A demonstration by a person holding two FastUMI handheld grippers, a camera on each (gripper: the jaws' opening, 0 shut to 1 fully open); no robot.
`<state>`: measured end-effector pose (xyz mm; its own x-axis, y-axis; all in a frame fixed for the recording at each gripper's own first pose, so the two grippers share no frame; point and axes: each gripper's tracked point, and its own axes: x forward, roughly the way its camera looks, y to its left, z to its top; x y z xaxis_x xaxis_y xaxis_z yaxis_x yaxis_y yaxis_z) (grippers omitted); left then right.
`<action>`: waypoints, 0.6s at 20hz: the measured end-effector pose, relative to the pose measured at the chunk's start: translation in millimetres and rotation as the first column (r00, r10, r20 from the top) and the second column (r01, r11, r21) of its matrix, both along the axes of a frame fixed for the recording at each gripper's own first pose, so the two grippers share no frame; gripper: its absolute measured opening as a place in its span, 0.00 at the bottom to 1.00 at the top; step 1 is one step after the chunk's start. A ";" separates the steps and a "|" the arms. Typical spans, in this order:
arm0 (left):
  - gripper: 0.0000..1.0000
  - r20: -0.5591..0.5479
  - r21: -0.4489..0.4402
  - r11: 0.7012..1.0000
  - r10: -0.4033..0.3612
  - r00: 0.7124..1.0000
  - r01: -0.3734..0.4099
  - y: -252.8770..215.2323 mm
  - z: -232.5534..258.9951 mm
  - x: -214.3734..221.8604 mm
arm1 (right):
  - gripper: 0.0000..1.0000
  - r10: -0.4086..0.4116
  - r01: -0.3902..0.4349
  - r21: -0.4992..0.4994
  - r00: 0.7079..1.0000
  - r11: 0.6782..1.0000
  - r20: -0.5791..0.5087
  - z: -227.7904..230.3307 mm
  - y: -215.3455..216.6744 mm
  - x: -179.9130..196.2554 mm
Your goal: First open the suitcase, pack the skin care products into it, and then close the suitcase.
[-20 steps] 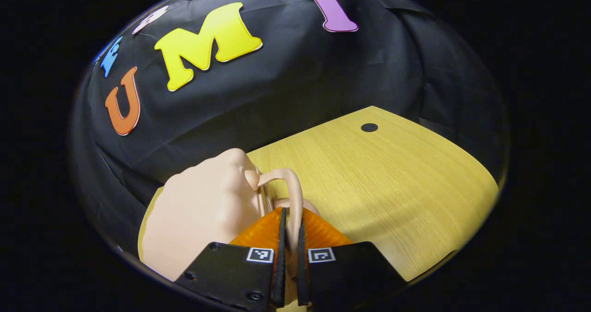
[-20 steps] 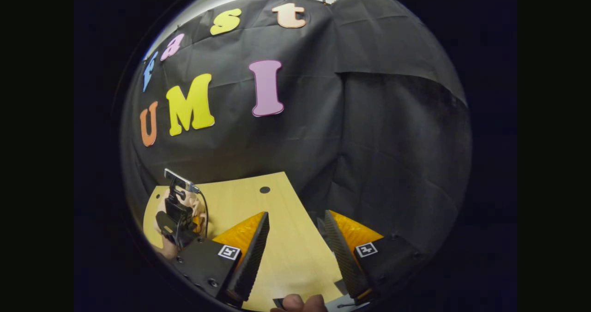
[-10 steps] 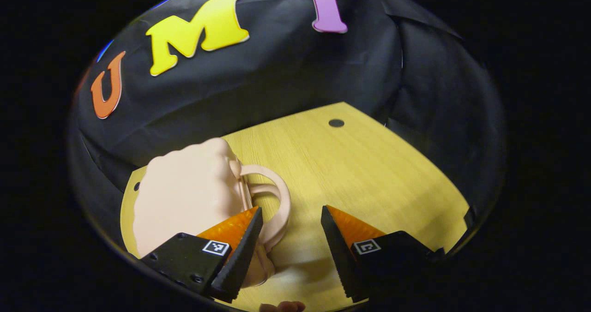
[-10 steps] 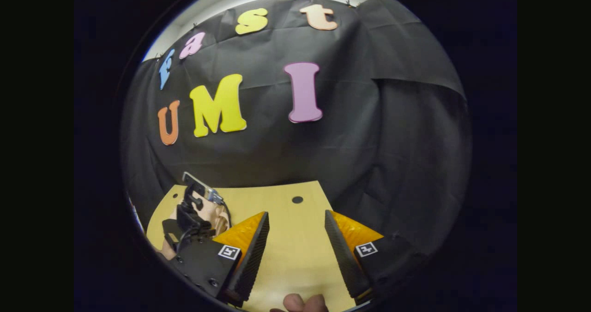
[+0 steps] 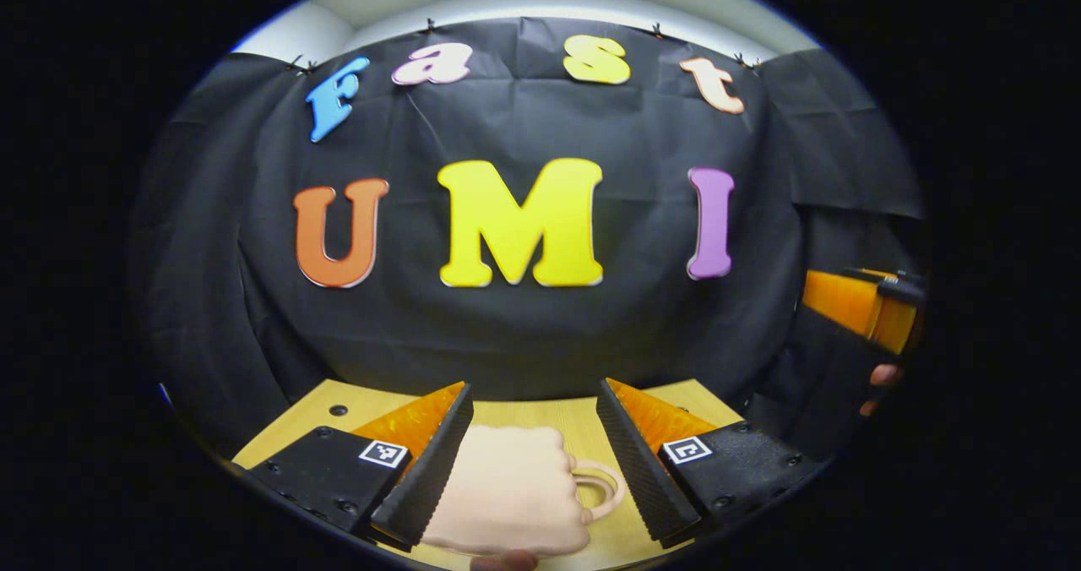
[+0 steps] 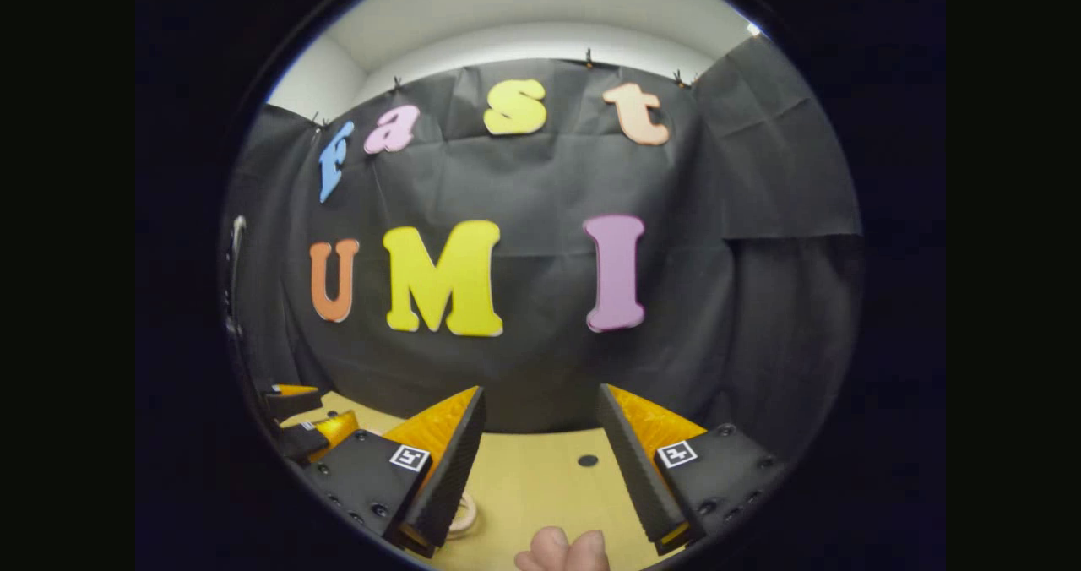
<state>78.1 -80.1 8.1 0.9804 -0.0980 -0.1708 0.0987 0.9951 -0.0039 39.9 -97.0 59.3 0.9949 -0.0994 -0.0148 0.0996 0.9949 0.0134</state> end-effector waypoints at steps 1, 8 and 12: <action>0.94 0.029 -0.016 1.000 0.014 0.999 -0.013 9.0 15.6 -2.2 | 0.79 0.011 -0.011 -0.012 1.000 1.000 0.023 8.5 10.6 1.7; 0.95 0.113 -0.021 0.995 0.097 0.989 -0.096 59.3 62.4 -19.0 | 0.79 0.034 -0.034 0.005 0.999 0.999 0.042 16.2 69.8 -7.1; 0.95 0.105 -0.043 0.993 0.113 0.988 -0.109 68.4 66.7 -28.1 | 0.79 0.064 -0.065 0.021 0.998 0.998 0.026 10.8 87.1 -12.2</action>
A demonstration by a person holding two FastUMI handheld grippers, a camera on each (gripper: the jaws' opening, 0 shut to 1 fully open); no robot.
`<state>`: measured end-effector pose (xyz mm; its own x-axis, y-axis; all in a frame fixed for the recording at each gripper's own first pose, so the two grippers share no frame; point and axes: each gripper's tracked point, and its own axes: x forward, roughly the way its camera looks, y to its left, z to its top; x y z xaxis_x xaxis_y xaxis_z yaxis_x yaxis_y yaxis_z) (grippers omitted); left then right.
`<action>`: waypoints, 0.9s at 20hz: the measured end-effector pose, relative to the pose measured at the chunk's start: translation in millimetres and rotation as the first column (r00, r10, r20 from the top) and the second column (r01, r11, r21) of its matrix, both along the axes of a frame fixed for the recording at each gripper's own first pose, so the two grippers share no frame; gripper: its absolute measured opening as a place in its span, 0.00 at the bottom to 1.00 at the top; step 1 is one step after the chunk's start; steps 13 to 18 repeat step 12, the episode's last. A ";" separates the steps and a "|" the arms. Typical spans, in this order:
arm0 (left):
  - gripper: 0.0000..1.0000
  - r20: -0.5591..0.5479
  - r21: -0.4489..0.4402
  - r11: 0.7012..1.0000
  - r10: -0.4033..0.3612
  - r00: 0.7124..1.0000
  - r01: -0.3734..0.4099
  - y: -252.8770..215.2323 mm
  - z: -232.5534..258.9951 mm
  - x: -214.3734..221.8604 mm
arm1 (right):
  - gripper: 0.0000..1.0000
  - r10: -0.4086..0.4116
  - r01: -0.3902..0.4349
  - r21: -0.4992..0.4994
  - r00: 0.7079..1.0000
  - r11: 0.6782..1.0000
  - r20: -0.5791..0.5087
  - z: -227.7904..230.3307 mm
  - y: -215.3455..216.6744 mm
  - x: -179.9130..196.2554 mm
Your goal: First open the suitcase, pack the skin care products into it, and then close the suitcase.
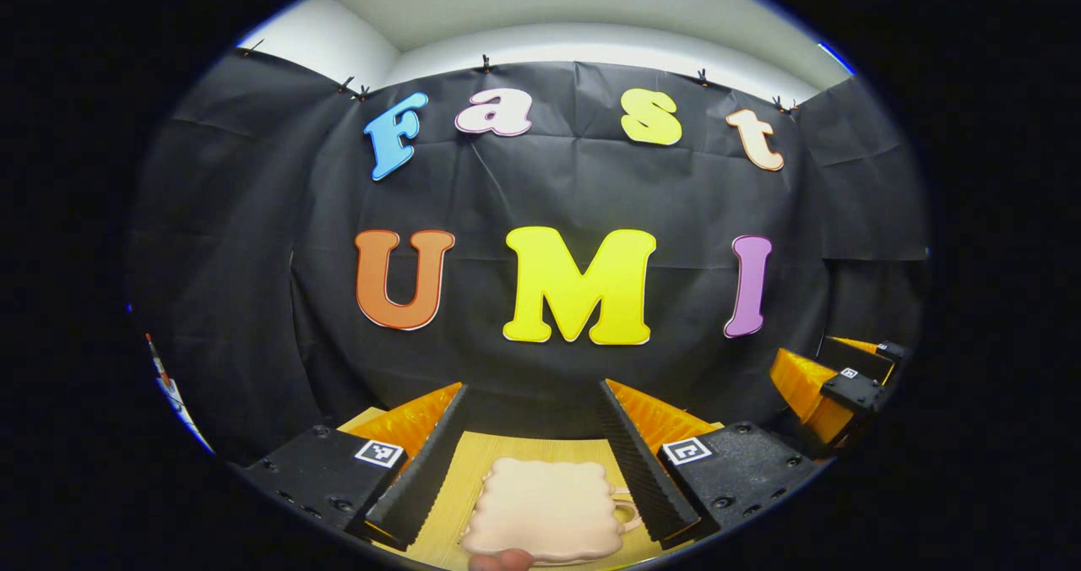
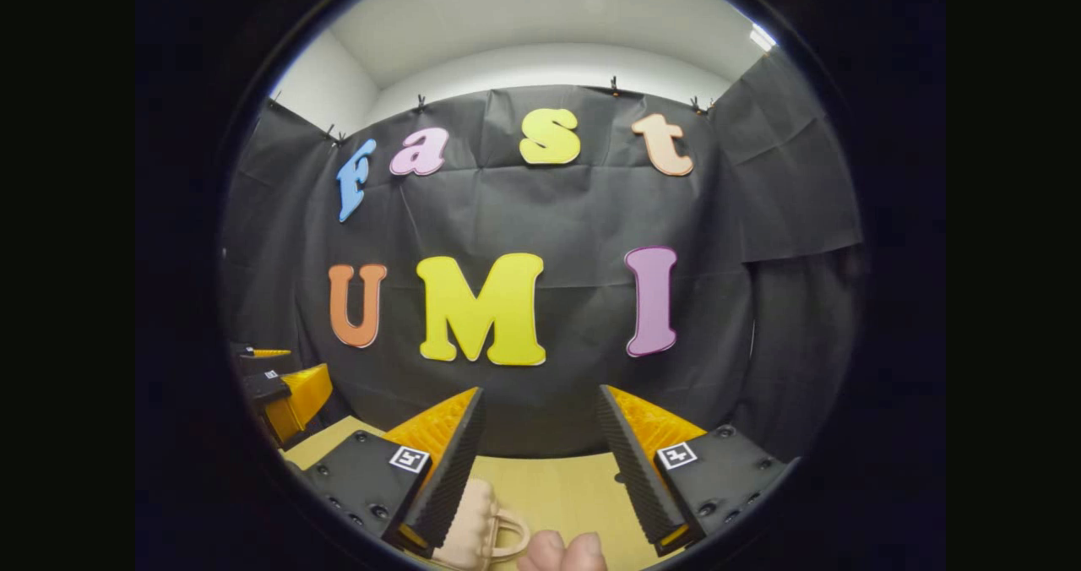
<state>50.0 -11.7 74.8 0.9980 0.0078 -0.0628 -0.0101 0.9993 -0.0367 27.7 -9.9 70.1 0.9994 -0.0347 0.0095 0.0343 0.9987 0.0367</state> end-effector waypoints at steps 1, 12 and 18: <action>0.95 -0.005 -0.002 1.000 0.004 1.000 -0.004 2.1 -0.7 -1.1 | 0.79 0.010 -0.010 0.007 1.000 1.000 -0.004 -1.6 3.9 -0.5; 0.95 0.006 0.005 0.999 0.034 0.999 -0.034 18.2 -1.5 -4.7 | 0.79 0.075 -0.075 -0.001 0.997 0.997 -0.004 -0.8 33.4 8.0; 0.95 0.006 0.005 0.999 0.034 0.999 -0.034 18.2 -1.5 -4.7 | 0.79 0.075 -0.075 -0.001 0.997 0.997 -0.004 -0.8 33.4 8.0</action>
